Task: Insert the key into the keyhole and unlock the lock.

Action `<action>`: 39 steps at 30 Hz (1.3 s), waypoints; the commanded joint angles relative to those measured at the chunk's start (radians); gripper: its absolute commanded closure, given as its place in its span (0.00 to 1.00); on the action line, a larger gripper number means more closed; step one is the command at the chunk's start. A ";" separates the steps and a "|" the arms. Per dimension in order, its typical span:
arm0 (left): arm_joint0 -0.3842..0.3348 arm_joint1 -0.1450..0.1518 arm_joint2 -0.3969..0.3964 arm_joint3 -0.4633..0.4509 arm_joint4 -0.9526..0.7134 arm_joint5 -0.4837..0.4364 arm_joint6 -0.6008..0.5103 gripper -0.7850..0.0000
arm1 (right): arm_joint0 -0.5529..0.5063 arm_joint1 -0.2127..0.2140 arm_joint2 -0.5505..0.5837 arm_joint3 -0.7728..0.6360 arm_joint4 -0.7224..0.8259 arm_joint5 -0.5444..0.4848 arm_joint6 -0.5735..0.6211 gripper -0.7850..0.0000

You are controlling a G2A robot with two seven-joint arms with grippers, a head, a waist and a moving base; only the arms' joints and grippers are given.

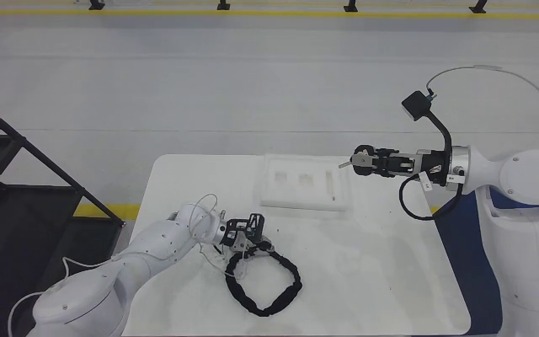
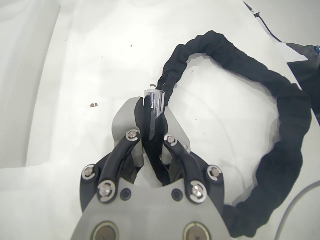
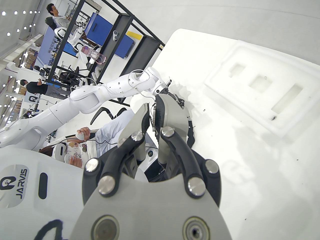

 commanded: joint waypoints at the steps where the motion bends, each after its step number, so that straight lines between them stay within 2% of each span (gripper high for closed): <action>1: 0.002 -0.003 -0.005 0.004 -0.003 0.002 0.001 1.00 | 0.000 0.000 0.000 0.000 0.000 0.000 0.000 1.00; 8: 0.003 0.004 -0.027 -0.019 0.002 0.009 0.076 1.00 | 0.000 0.000 0.000 0.000 0.000 0.000 0.000 1.00; 14: 0.010 0.038 -0.057 -0.086 0.014 0.017 0.178 1.00 | 0.000 0.000 0.000 0.000 0.000 0.000 0.000 1.00; 19: 0.020 0.081 -0.092 -0.196 0.006 0.033 0.204 1.00 | -0.023 0.002 -0.024 -0.011 -0.002 0.014 -0.009 1.00; 29: 0.048 0.174 -0.212 -0.428 -0.047 0.048 0.216 1.00 | -0.008 0.012 -0.100 -0.015 0.000 0.138 0.061 1.00; 34: 0.078 0.201 -0.276 -0.524 -0.076 0.074 0.192 1.00 | 0.000 0.016 -0.122 -0.036 0.008 0.207 0.056 1.00; 39: 0.119 0.214 -0.332 -0.592 -0.136 0.115 0.168 1.00 | 0.006 0.026 -0.122 -0.087 -0.049 0.274 0.044 1.00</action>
